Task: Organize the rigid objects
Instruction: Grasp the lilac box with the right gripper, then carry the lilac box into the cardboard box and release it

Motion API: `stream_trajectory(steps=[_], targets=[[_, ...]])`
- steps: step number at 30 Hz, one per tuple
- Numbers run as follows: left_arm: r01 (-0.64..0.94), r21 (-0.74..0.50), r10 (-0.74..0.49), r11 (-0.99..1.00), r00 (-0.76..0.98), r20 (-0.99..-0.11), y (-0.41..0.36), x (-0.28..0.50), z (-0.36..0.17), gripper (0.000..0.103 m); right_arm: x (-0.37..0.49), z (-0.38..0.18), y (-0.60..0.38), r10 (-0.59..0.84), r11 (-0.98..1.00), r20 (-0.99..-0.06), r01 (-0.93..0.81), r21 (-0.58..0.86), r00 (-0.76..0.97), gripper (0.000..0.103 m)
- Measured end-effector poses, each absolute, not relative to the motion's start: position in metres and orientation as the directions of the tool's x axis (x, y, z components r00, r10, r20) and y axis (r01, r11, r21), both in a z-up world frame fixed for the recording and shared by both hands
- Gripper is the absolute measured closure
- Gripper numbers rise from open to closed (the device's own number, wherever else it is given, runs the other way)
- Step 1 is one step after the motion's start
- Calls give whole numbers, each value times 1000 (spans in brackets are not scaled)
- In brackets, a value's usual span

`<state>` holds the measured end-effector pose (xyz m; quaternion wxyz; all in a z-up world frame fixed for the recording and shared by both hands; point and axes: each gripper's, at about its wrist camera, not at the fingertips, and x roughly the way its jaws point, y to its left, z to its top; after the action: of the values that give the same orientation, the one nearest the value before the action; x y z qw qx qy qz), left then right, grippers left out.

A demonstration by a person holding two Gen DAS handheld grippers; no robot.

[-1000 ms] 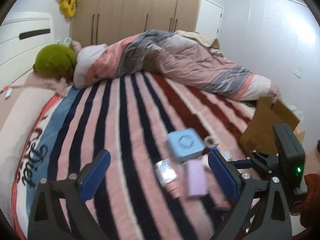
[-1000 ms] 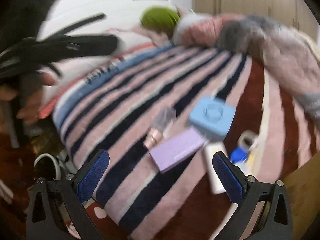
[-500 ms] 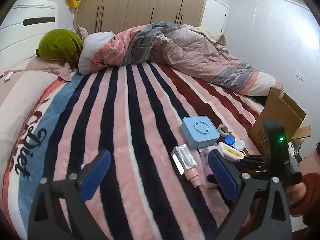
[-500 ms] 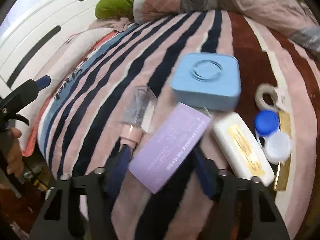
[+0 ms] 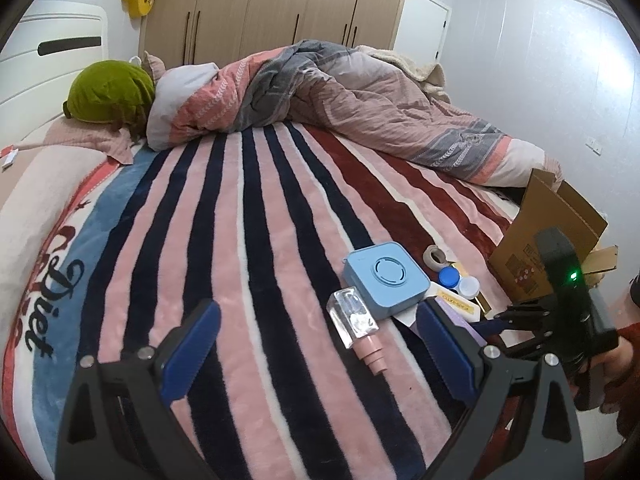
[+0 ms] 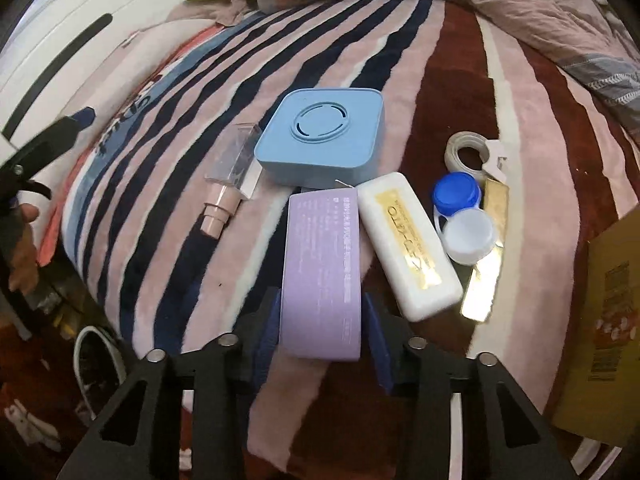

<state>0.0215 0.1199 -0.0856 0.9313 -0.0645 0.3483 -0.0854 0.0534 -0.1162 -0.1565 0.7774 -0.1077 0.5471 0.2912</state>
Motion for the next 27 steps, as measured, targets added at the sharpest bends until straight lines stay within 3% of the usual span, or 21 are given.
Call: stream_trajectory(steps=[3, 4, 9, 21, 23, 25, 27], targets=[[125, -176, -211, 976, 733, -646, 115, 23, -87, 6, 57, -164, -111, 338, 806, -911, -573, 150, 236, 62], [132, -177, -216, 975, 728, -650, 113, 23, -88, 6, 58, -166, -112, 340, 807, -911, -570, 155, 234, 69], [178, -223, -283, 958, 700, -656, 99, 25, -91, 6, 48, -155, -126, 355, 794, -902, -588, 154, 244, 70], [412, -396, -571, 820, 615, -543, 18, 31, -34, 6, 11, -52, -140, 538, 671, -780, -722, 165, 321, 70], [446, -408, -605, 796, 613, -509, 2, 34, -16, 10, 9, -33, -146, 557, 658, -754, -739, 146, 347, 70], [463, -381, -600, 800, 623, -502, -14, 37, -3, 30, 7, -17, -153, 575, 656, -726, -743, 133, 377, 70], [478, -355, -595, 803, 626, -504, -34, 42, 9, 44, 6, -3, -167, 588, 657, -697, -745, 116, 410, 70]])
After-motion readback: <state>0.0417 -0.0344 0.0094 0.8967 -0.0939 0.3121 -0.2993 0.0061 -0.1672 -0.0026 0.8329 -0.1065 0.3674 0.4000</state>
